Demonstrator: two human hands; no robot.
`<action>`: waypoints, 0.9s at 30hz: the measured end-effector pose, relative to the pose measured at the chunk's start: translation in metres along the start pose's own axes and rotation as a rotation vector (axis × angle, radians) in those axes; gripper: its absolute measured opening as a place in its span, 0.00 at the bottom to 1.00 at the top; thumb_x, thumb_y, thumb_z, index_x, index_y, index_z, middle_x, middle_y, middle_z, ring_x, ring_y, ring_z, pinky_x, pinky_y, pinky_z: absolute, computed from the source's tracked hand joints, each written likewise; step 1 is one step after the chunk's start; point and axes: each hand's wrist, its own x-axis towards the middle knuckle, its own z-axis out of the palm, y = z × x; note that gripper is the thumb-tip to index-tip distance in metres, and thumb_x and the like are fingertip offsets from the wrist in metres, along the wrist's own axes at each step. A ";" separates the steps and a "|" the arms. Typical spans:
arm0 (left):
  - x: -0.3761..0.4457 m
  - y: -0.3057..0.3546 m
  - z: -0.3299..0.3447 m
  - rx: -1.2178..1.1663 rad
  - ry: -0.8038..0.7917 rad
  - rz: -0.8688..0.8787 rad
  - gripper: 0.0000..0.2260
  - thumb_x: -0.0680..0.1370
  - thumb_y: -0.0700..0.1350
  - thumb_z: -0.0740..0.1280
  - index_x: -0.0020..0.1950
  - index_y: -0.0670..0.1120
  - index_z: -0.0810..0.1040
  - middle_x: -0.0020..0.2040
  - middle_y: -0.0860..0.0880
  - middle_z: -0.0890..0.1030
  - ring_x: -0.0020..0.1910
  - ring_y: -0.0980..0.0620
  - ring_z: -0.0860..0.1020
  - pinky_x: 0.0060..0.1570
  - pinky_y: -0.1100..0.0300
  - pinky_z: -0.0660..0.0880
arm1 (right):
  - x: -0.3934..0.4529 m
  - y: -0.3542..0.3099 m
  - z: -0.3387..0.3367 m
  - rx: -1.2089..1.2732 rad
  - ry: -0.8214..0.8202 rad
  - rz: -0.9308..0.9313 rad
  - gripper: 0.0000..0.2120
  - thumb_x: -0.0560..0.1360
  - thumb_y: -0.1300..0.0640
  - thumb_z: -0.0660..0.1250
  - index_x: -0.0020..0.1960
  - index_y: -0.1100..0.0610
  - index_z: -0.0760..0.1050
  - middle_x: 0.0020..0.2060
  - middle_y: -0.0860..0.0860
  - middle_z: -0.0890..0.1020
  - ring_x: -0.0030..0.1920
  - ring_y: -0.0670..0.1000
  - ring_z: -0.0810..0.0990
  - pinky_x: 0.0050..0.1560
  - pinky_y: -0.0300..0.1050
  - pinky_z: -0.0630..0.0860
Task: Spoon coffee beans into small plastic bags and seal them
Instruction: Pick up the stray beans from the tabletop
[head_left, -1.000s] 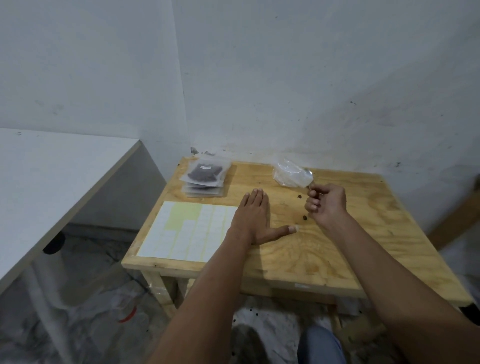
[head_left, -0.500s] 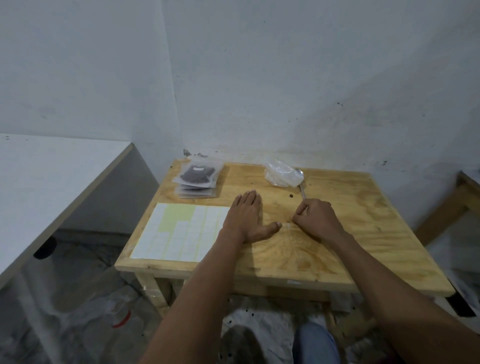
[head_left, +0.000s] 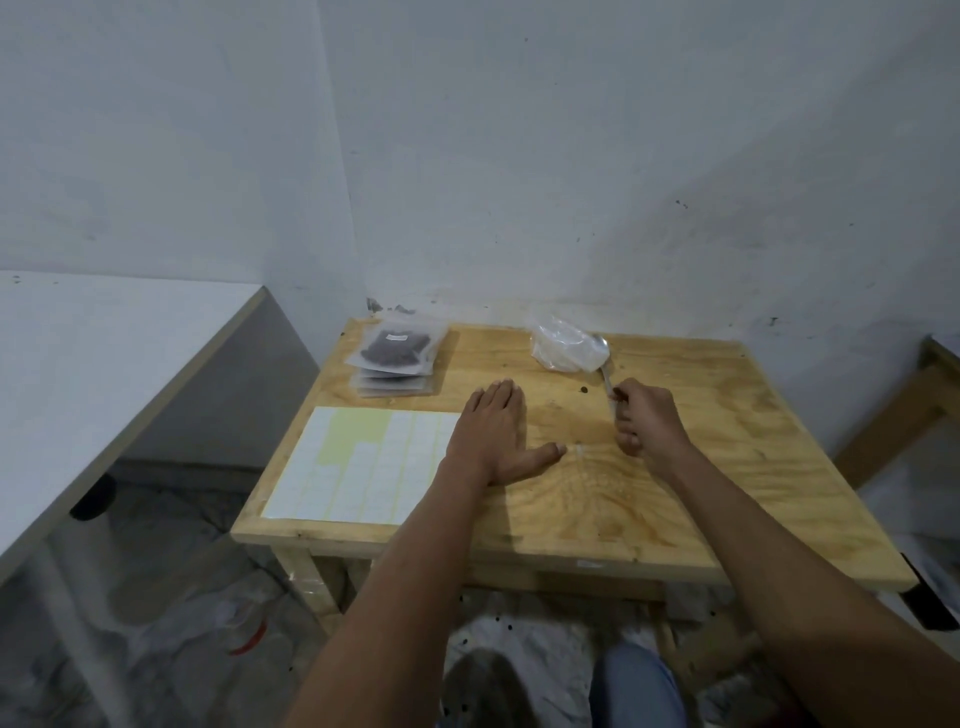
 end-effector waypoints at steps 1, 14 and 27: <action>0.000 0.000 0.000 -0.003 0.004 -0.001 0.50 0.74 0.75 0.56 0.82 0.39 0.53 0.83 0.41 0.53 0.82 0.45 0.51 0.81 0.48 0.47 | 0.001 -0.003 0.000 0.190 -0.035 0.095 0.11 0.78 0.60 0.56 0.39 0.58 0.72 0.23 0.46 0.64 0.21 0.45 0.58 0.22 0.37 0.55; 0.002 -0.001 0.002 -0.037 0.045 -0.006 0.49 0.73 0.75 0.58 0.81 0.41 0.57 0.83 0.42 0.56 0.82 0.44 0.53 0.80 0.48 0.49 | 0.035 -0.004 0.020 -0.615 0.132 -0.251 0.10 0.71 0.55 0.74 0.42 0.63 0.85 0.38 0.56 0.85 0.38 0.56 0.82 0.38 0.48 0.76; 0.003 -0.001 0.003 -0.059 0.058 -0.012 0.50 0.72 0.75 0.60 0.81 0.40 0.58 0.82 0.42 0.57 0.82 0.44 0.54 0.80 0.49 0.49 | 0.052 0.009 0.033 -1.125 0.147 -0.492 0.12 0.81 0.57 0.65 0.46 0.62 0.82 0.39 0.58 0.84 0.40 0.58 0.82 0.39 0.50 0.79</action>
